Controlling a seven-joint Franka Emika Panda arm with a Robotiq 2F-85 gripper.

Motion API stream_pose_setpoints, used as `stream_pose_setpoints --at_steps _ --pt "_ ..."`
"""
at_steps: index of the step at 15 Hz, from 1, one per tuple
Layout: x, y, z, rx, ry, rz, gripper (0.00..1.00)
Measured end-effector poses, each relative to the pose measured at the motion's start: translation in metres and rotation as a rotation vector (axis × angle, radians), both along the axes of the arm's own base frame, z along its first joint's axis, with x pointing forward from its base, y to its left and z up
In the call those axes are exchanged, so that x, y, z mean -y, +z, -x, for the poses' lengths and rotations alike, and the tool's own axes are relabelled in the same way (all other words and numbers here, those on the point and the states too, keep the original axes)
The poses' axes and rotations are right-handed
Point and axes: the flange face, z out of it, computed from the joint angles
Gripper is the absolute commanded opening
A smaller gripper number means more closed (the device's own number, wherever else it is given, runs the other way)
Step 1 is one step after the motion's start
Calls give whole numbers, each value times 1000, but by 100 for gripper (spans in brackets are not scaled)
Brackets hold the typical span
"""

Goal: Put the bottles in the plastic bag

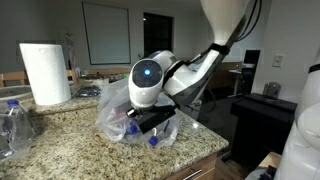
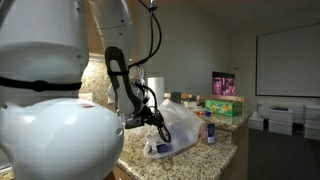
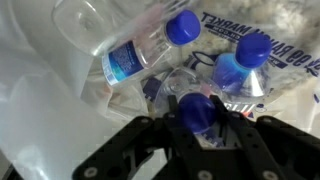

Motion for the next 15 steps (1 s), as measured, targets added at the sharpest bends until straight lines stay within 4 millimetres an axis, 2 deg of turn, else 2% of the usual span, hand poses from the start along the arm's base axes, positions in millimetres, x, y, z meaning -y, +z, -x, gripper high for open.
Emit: stream_pose_setpoints --at_steps 3,6,11,15 --pt "3 -23 -12 20 -74 7 79" --pt "2 -33 -25 26 -122 -2 97" --pt "0 -13 -51 -2 -252 -80 100" --pt "4 1 -60 -192 -332 -157 100"
